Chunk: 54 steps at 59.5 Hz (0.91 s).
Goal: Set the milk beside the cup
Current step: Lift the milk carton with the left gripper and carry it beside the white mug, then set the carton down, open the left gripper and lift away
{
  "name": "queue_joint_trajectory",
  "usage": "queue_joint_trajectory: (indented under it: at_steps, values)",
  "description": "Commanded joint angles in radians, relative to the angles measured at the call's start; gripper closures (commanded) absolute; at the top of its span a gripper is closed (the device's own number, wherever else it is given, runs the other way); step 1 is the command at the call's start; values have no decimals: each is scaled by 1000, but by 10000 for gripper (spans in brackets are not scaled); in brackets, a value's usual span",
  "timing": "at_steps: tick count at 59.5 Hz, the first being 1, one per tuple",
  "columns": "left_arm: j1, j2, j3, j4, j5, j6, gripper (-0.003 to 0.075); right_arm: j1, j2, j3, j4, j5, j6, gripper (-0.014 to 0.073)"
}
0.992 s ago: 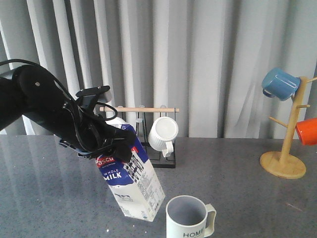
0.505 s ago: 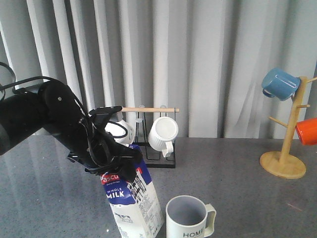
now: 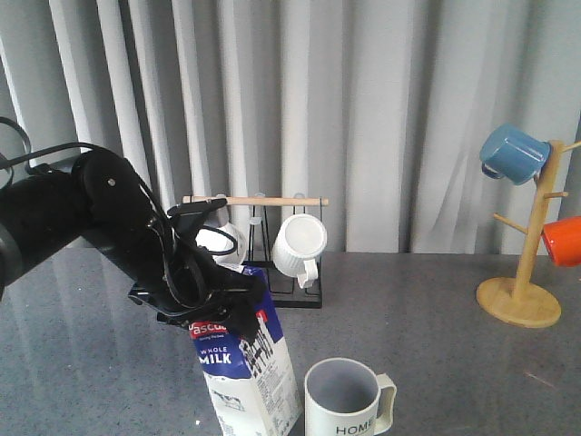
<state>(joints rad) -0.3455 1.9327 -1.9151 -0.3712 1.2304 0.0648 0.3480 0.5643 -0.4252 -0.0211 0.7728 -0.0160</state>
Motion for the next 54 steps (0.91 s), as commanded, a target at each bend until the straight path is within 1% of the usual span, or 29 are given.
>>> queue_joint_trajectory:
  at_steps: [1, 5, 10, 28, 34, 37, 41, 46, 49, 52, 54]
  values:
    - [-7, -48, -23, -47, 23, -9, 199, -3, 6, -28, -5, -50, -1, 602]
    - [-7, -55, -23, -47, 23, -9, 174, -3, 6, -28, -5, -51, -1, 602]
    - [-6, -68, -23, -47, 23, -9, 160, -3, 6, -28, -6, -53, -1, 602]
    - [-6, -146, -23, -45, 23, -9, 161, -3, 6, -28, -14, -61, -1, 602]
    - [-6, -187, -23, -45, 23, -9, 165, -3, 6, -28, -29, -88, -1, 602]
    - [-6, -212, -23, -45, 23, -9, 181, -3, 6, -28, -37, -111, 0, 602]
    - [-6, -246, -23, -45, 23, -9, 220, -3, 6, -28, -45, -150, 16, 602]
    - [-6, -302, -23, -45, 23, -7, 325, -3, 6, -28, -68, -201, 39, 602]
    - [-6, -334, -23, -43, 23, 0, 399, -4, 6, -28, -90, -241, 65, 601]
    - [-6, -371, -23, -36, 23, 3, 512, -4, 6, -28, -130, -285, 102, 601]
    - [-6, -399, -23, -29, 23, 3, 573, -4, 6, -28, -154, -310, 126, 600]
